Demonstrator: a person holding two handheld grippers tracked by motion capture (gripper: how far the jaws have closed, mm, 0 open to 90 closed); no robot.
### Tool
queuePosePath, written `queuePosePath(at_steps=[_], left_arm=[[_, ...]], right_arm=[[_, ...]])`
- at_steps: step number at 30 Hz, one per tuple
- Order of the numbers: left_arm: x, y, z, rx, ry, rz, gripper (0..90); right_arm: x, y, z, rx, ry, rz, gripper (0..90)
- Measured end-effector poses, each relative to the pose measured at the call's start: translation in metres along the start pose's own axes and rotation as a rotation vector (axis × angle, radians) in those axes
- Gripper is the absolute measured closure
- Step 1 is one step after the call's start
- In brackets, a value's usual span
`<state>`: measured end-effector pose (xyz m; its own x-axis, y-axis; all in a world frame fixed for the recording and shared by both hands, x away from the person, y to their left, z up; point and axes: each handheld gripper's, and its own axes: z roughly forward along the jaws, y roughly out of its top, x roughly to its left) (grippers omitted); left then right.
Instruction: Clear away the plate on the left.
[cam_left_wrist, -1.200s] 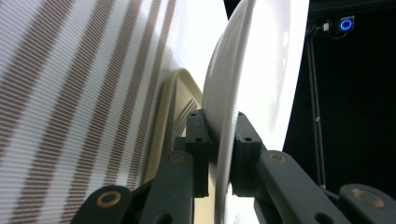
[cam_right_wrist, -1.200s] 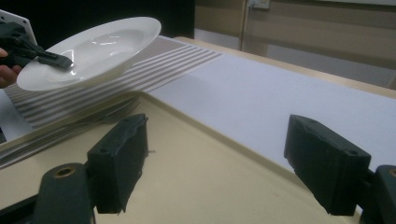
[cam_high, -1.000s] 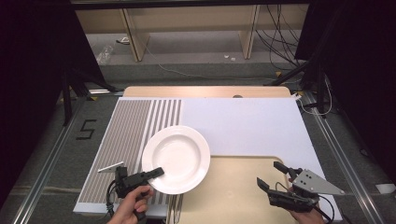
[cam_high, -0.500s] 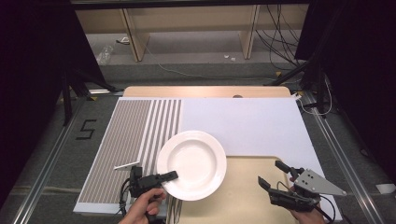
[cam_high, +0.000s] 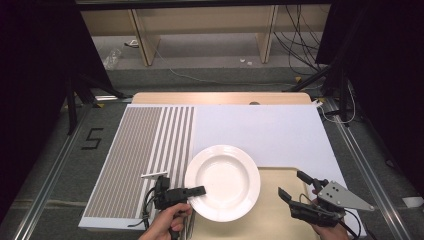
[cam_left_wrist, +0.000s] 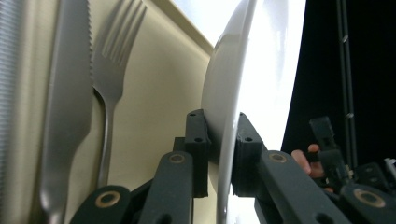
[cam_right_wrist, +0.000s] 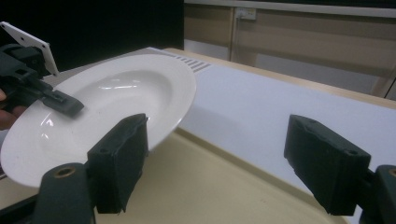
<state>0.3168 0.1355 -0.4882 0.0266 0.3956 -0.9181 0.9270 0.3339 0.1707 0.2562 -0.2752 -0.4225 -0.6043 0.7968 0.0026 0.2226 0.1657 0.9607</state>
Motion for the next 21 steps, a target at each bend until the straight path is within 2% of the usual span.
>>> queuePosePath(at_steps=[7, 21], left_arm=[[-0.005, -0.004, 0.01, 0.027, 0.009, 0.026, 79.7], [-0.011, -0.016, 0.036, 0.118, 0.023, 0.065, 79.5]], right_arm=[[0.0, 0.0, 0.0, -0.001, 0.001, 0.0, 22.6], [0.0, 0.0, -0.001, -0.003, 0.002, 0.002, 22.6]])
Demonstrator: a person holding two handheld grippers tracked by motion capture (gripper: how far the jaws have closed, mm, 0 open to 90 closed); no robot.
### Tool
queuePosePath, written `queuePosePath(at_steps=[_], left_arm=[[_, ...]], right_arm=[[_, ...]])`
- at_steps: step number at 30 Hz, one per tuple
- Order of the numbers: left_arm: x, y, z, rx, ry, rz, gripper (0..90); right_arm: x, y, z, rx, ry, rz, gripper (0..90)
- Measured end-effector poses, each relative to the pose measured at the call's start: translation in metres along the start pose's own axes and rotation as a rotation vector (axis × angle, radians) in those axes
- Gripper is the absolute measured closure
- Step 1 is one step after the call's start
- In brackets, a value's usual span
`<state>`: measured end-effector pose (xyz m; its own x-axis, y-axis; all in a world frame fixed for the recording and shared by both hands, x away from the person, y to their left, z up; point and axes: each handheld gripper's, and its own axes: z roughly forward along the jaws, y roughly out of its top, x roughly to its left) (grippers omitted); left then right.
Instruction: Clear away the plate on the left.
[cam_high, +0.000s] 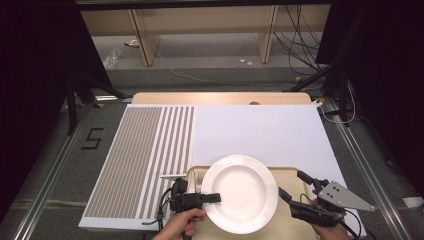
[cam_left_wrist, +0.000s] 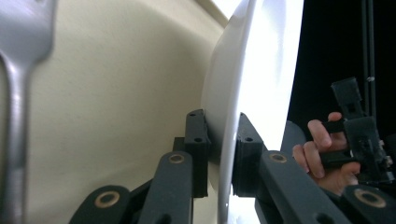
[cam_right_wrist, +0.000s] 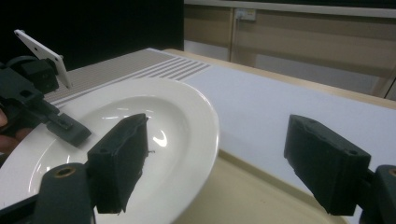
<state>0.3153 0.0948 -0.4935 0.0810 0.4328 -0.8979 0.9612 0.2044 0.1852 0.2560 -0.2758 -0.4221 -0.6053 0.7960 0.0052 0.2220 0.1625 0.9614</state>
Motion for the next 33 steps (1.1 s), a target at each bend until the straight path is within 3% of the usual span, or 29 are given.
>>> queuePosePath(at_steps=[8, 13, 20, 29, 33], left_arm=[[-0.003, -0.004, 0.01, 0.033, 0.006, 0.022, 79.5], [0.0, -0.006, 0.016, 0.052, 0.028, 0.015, 79.4], [-0.001, -0.009, 0.022, 0.073, 0.026, 0.021, 79.1], [0.005, -0.011, 0.027, 0.108, 0.023, -0.021, 77.8], [0.005, -0.01, 0.027, 0.114, 0.021, -0.001, 77.8]], right_arm=[[0.0, 0.0, 0.0, -0.001, 0.001, -0.001, 22.6], [0.0, 0.0, 0.0, 0.002, 0.001, 0.0, 22.6], [0.0, 0.0, 0.0, 0.002, 0.004, 0.0, 22.6], [0.001, 0.0, 0.001, 0.003, 0.008, -0.001, 22.6], [0.001, 0.0, 0.001, 0.004, 0.009, -0.001, 22.6]])
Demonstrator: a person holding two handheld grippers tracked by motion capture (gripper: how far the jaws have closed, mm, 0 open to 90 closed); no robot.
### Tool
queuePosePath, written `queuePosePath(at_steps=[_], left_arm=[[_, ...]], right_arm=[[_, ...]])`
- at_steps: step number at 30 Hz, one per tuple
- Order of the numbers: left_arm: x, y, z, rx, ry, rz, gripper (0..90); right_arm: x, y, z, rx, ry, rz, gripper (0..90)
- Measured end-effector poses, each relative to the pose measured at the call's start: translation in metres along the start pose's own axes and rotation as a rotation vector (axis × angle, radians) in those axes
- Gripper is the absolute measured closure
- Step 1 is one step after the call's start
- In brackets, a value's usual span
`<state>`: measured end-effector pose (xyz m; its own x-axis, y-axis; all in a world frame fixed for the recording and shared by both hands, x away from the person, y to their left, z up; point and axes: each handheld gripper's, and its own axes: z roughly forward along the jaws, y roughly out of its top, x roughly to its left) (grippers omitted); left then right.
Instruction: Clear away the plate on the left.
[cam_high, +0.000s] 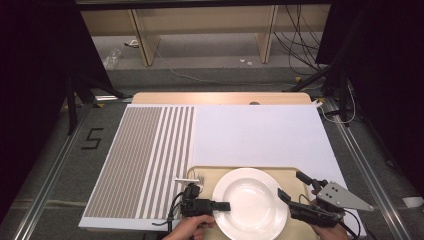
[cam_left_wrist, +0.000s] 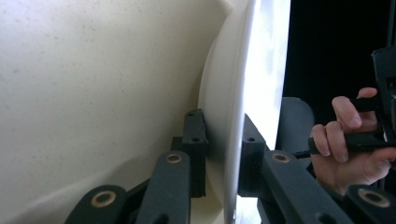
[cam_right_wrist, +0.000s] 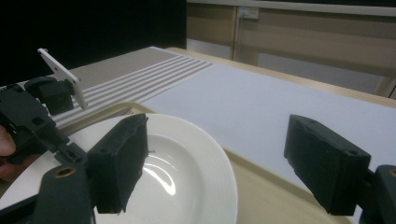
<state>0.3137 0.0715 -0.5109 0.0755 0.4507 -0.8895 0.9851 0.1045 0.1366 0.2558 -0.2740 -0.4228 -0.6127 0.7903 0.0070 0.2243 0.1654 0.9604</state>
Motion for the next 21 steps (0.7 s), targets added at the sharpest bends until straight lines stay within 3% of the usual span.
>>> queuePosePath(at_steps=[3, 6, 11, 16, 21], left_arm=[[0.0, 0.0, 0.0, 0.003, 0.018, 0.023, 76.7], [0.002, 0.0, 0.001, 0.013, 0.043, 0.014, 76.0], [0.0, 0.0, 0.0, 0.015, 0.05, 0.043, 73.2], [-0.008, 0.002, -0.006, -0.019, 0.082, 0.156, 65.2], [-0.017, 0.002, -0.006, 0.0, 0.131, 0.236, 51.6]], right_arm=[[0.0, 0.0, 0.0, 0.0, 0.001, -0.001, 22.5], [0.0, 0.0, 0.0, 0.003, 0.003, -0.003, 22.5], [-0.001, 0.0, 0.001, -0.002, 0.004, 0.0, 22.5], [0.0, 0.0, 0.001, -0.001, 0.005, -0.002, 22.6], [0.0, 0.0, 0.001, 0.008, 0.004, 0.0, 22.5]])
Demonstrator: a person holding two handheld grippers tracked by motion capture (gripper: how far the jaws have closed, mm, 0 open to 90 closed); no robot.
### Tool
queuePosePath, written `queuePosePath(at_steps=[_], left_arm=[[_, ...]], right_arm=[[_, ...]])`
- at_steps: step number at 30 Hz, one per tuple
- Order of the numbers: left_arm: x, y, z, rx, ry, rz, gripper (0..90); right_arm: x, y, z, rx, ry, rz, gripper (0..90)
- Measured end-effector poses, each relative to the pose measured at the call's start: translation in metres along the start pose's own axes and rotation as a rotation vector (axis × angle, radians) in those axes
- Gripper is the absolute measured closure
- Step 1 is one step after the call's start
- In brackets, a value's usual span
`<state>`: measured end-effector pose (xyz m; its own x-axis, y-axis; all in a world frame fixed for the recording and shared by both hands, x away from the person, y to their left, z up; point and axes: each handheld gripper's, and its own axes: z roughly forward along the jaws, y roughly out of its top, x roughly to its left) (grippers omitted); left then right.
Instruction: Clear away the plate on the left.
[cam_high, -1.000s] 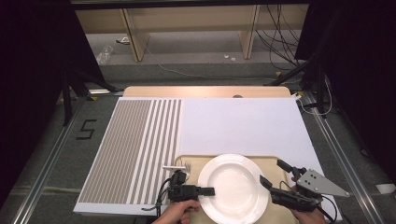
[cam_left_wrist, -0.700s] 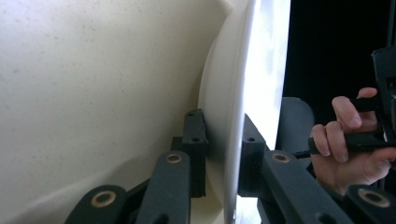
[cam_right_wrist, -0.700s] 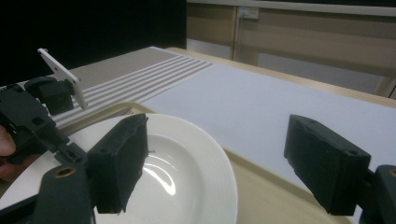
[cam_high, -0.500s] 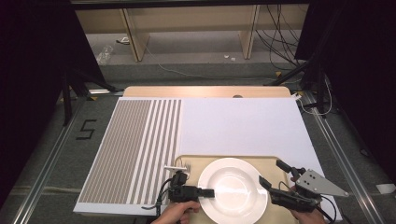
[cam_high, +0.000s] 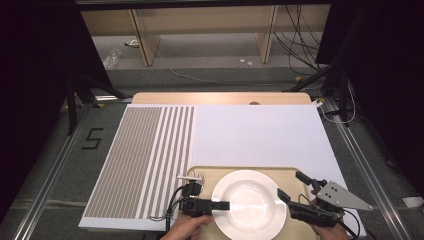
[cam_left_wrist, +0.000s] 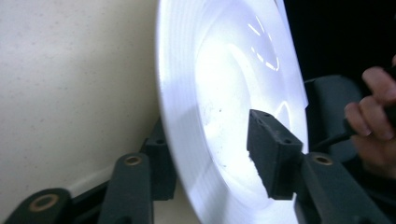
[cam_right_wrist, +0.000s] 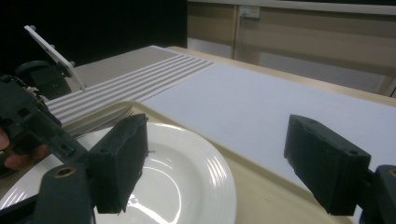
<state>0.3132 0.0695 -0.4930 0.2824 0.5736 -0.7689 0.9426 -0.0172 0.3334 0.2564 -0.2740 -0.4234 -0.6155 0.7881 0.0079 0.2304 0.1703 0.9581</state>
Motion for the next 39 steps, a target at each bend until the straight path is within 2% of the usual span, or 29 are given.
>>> queuePosePath(at_steps=[3, 4, 7, 9, 13, 17, 22, 26, 30, 35, 37, 39], left_arm=[[-0.002, 0.002, -0.002, 0.007, 0.021, 0.038, 48.0], [-0.003, 0.003, -0.004, 0.001, 0.04, 0.055, 46.0], [-0.006, 0.008, -0.012, -0.015, 0.053, 0.088, 41.4], [-0.008, 0.01, -0.016, -0.028, 0.078, 0.124, 38.2], [-0.008, 0.013, -0.021, -0.041, 0.091, 0.14, 35.6], [-0.007, 0.015, -0.025, -0.056, 0.095, 0.134, 34.2], [-0.009, 0.018, -0.032, -0.092, 0.102, 0.164, 32.1], [-0.011, 0.021, -0.039, -0.127, 0.12, 0.221, 30.1], [-0.014, 0.022, -0.043, -0.159, 0.116, 0.245, 29.3], [-0.019, 0.023, -0.048, -0.178, 0.131, 0.326, 27.4], [-0.019, 0.023, -0.049, -0.181, 0.125, 0.324, 27.1], [-0.019, 0.023, -0.05, -0.19, 0.144, 0.34, 26.9]], right_arm=[[0.0, 0.0, 0.0, -0.004, 0.001, 0.0, 22.5], [0.0, 0.0, 0.0, -0.004, 0.0, 0.002, 22.5], [-0.001, 0.0, 0.001, -0.006, 0.001, 0.001, 22.5], [-0.001, 0.0, 0.001, -0.005, 0.002, 0.0, 22.5], [0.0, 0.0, 0.0, -0.006, 0.001, 0.002, 22.6], [-0.001, 0.0, 0.0, -0.008, 0.002, 0.002, 22.5], [0.0, 0.0, 0.001, -0.007, 0.005, 0.0, 22.5], [0.0, 0.0, 0.001, -0.009, 0.005, -0.001, 22.5], [-0.001, 0.0, 0.0, -0.008, 0.005, 0.001, 22.6], [0.0, 0.0, 0.001, -0.009, 0.006, 0.003, 22.6], [-0.001, 0.0, 0.0, -0.006, 0.005, 0.002, 22.6], [-0.001, 0.0, 0.0, -0.008, 0.005, 0.003, 22.5]])
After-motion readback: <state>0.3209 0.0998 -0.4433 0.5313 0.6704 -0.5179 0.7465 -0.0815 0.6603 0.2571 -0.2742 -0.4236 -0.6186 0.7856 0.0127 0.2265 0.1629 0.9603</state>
